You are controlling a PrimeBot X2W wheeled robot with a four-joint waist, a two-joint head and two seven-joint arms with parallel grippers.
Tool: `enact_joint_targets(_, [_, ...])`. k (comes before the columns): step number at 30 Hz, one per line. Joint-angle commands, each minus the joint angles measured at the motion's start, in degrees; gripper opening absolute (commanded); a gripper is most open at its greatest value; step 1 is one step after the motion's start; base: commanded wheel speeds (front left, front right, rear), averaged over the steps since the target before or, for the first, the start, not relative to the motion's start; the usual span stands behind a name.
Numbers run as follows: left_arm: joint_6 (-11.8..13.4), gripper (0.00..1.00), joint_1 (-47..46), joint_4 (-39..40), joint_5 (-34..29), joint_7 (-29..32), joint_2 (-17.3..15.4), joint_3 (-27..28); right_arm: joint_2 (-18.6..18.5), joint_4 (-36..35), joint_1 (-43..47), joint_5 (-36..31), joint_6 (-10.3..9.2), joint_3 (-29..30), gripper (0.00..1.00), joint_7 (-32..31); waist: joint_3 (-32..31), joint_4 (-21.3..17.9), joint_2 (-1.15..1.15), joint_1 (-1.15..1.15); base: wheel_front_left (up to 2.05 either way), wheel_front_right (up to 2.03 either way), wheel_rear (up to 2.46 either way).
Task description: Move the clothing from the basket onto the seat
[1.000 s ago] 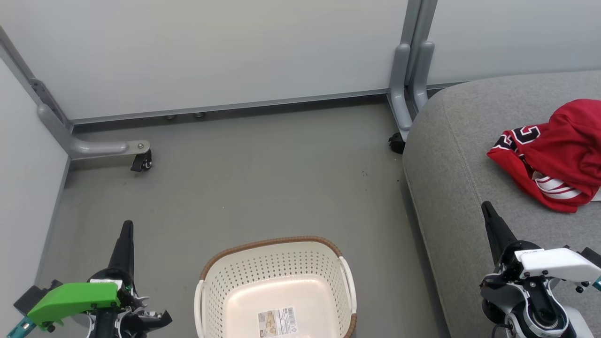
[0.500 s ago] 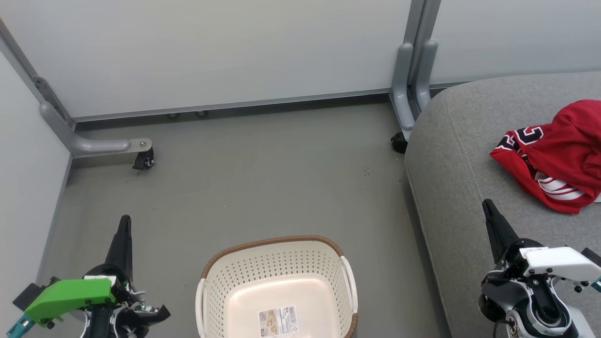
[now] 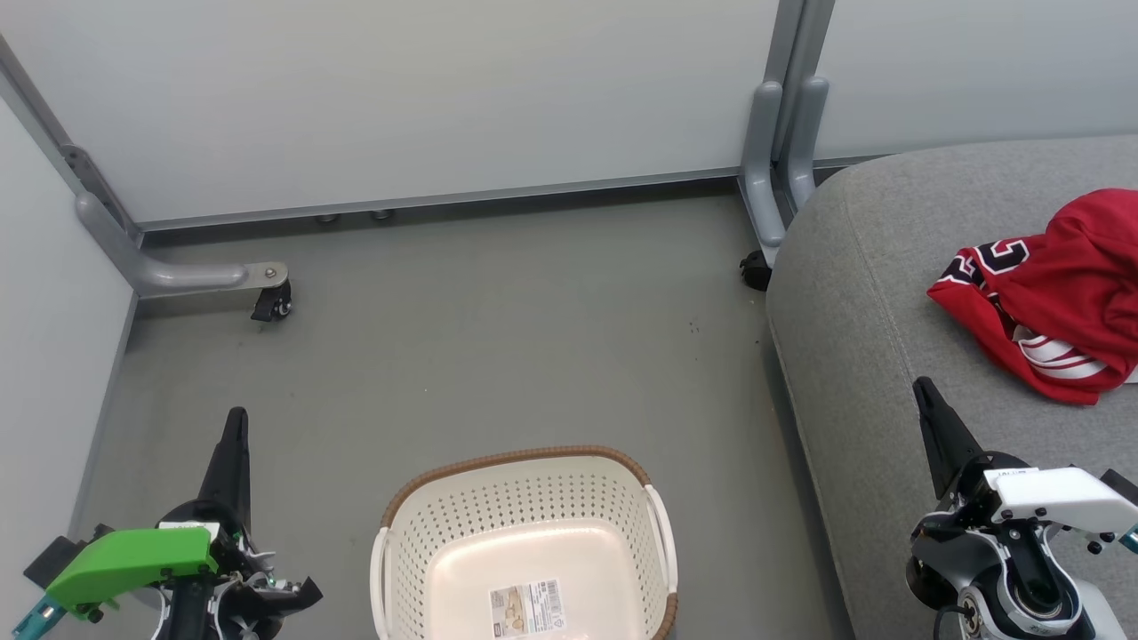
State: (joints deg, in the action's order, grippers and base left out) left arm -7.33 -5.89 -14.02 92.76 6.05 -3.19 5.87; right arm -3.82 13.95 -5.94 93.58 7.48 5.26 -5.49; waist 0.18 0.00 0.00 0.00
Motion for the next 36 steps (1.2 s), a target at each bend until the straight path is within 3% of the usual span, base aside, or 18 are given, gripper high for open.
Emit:
enact_joint_targets(1, [-0.37, 0.0, -0.65, -0.07, 0.18, 0.26, -0.22, 0.32, 0.12, 0.13, -0.31, -0.26, 0.02, 0.23, 0.0, -0.26, 0.0, 0.0, 0.0, 0.0, 0.0, 0.0, 0.0])
enact_joint_targets(36, [-0.36, 0.0, -0.68, -0.07, -0.14, 0.39, -0.02, 0.54, 0.37, 0.15, -0.36, -0.65, 0.02, 0.66, 0.0, -0.58, 0.0, 0.0, 0.0, 0.0, 0.0, 0.0, 0.0])
